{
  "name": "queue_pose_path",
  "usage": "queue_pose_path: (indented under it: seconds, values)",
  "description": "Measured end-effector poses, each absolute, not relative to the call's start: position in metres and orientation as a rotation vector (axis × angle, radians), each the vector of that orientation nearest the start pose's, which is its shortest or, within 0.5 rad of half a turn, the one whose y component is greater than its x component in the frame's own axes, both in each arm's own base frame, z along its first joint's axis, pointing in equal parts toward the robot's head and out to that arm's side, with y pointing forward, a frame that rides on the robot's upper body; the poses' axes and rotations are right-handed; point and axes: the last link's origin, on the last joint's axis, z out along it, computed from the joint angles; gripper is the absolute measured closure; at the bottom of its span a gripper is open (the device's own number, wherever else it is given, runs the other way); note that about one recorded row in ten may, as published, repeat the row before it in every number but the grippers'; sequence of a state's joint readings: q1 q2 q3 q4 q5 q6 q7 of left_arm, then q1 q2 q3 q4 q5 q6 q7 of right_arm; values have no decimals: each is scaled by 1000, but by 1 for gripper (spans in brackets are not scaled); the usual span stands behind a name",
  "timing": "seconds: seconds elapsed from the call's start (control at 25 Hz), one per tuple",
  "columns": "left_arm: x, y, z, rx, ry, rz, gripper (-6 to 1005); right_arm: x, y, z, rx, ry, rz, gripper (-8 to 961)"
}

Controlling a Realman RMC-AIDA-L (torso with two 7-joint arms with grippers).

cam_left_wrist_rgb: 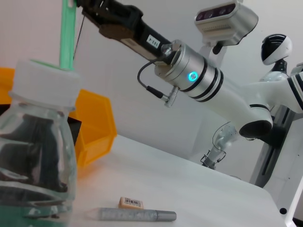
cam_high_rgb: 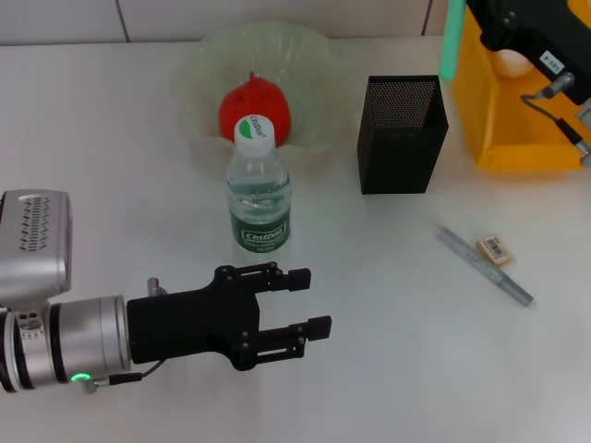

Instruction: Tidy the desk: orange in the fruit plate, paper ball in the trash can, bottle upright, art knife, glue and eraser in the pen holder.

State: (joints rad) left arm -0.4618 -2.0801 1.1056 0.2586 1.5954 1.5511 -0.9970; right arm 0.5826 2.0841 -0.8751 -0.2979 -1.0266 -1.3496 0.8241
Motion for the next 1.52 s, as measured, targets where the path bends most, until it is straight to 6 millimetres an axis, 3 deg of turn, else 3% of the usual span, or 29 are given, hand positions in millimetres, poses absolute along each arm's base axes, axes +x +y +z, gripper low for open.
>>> queue_pose_path:
  seconds: [0.4, 0.6, 0.76, 0.92, 1.12, 1.32, 1.52]
  values:
    - [-267, 255, -77, -2839, -562, -954, 336, 241, 373, 7, -2011, 477, 1192, 676]
    - [-267, 256, -77, -2840, -560, -954, 336, 237, 371, 14, -2040, 495, 1238, 461]
    - [-267, 256, -77, -2840, -560, -955, 336, 227, 369, 37, -2237, 519, 1202, 402]
    - [-266, 255, -77, -2842, -558, -960, 336, 210, 360, 74, -2502, 606, 933, 372]
    - [-266, 255, -76, -2843, -557, -960, 336, 192, 338, 105, -2712, 774, 409, 371]
    - [-266, 255, -77, -2844, -559, -960, 336, 185, 336, 117, -2623, 986, -49, 371]
    - [-266, 255, -76, -2844, -561, -962, 336, 198, 337, 106, -2479, 1168, -274, 372]
